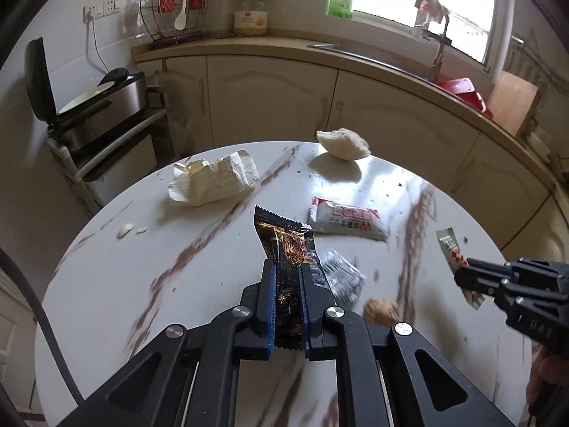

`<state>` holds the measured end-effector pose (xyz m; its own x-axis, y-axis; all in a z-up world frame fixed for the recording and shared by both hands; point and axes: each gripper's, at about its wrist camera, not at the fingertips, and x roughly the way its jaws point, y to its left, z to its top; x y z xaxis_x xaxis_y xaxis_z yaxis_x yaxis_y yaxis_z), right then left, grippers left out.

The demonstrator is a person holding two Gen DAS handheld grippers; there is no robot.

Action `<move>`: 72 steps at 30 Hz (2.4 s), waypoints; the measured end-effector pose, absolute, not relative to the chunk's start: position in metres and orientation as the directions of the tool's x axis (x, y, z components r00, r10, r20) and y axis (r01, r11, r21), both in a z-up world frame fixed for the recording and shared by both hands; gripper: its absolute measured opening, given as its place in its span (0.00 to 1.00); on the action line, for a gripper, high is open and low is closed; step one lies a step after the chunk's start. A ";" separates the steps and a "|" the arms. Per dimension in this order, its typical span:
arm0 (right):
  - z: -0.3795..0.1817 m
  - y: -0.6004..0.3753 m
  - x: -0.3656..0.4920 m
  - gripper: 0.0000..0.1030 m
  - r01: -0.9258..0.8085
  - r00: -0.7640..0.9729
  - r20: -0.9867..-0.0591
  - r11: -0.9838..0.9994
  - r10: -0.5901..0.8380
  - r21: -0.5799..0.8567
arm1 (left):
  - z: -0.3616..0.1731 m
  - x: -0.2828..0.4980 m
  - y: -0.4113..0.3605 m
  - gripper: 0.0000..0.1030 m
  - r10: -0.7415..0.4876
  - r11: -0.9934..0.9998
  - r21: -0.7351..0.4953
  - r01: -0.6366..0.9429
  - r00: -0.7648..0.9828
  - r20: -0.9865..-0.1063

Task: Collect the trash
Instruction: 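Grasp the black snack wrapper with the left gripper while the right grasps the red-checked wrapper, then carry the black and red-checked wrappers over the blue bin with both grippers, then open both grippers to drop the wrappers into the bin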

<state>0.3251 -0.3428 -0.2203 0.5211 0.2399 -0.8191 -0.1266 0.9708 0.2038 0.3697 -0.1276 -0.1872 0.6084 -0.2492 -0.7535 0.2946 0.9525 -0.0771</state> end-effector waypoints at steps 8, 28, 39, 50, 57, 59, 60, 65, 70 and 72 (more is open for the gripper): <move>-0.202 -0.362 0.285 0.12 -0.113 0.554 -0.789 0.963 0.265 0.244 | -0.145 0.291 -0.154 0.07 -0.294 0.930 -0.061 0.362 0.636 -0.714; -0.201 -0.537 0.131 0.12 0.177 0.609 -0.784 0.944 0.117 0.278 | -0.122 0.135 -0.351 0.07 -0.523 0.722 -0.077 0.688 0.469 -0.712; -0.286 -0.612 0.095 0.12 0.338 0.506 -0.854 0.883 0.122 0.327 | -0.170 0.112 -0.433 0.06 -0.522 0.632 -0.095 0.769 0.332 -0.786; -0.386 -0.638 0.113 0.63 0.433 0.374 -0.906 0.826 0.201 0.362 | -0.186 0.137 -0.460 0.13 -0.463 0.646 -0.049 0.761 0.341 -0.818; -0.369 -0.646 0.100 0.87 0.470 0.436 -0.886 0.799 0.160 0.375 | -0.154 0.123 -0.421 0.73 -0.467 0.722 -0.027 0.691 0.458 -0.756; -0.354 -0.645 0.098 0.88 0.467 0.474 -0.869 0.795 0.144 0.387 | -0.144 0.120 -0.405 0.76 -0.461 0.743 -0.016 0.669 0.494 -0.737; -0.343 -0.642 0.099 0.88 0.458 0.497 -0.857 0.796 0.139 0.395 | -0.138 0.119 -0.395 0.77 -0.454 0.756 -0.009 0.654 0.514 -0.728; -0.277 -0.609 0.110 0.89 0.368 0.600 -0.792 0.839 0.115 0.401 | -0.114 0.110 -0.335 0.91 -0.392 0.837 0.018 0.547 0.622 -0.678; -0.208 -0.552 0.141 0.93 0.224 0.684 -0.717 0.896 0.135 0.383 | -0.096 0.102 -0.267 0.94 -0.285 0.910 0.057 0.410 0.720 -0.633; -0.184 -0.521 0.157 0.96 0.154 0.708 -0.688 0.915 0.162 0.373 | -0.092 0.101 -0.238 0.95 -0.241 0.933 0.062 0.355 0.743 -0.625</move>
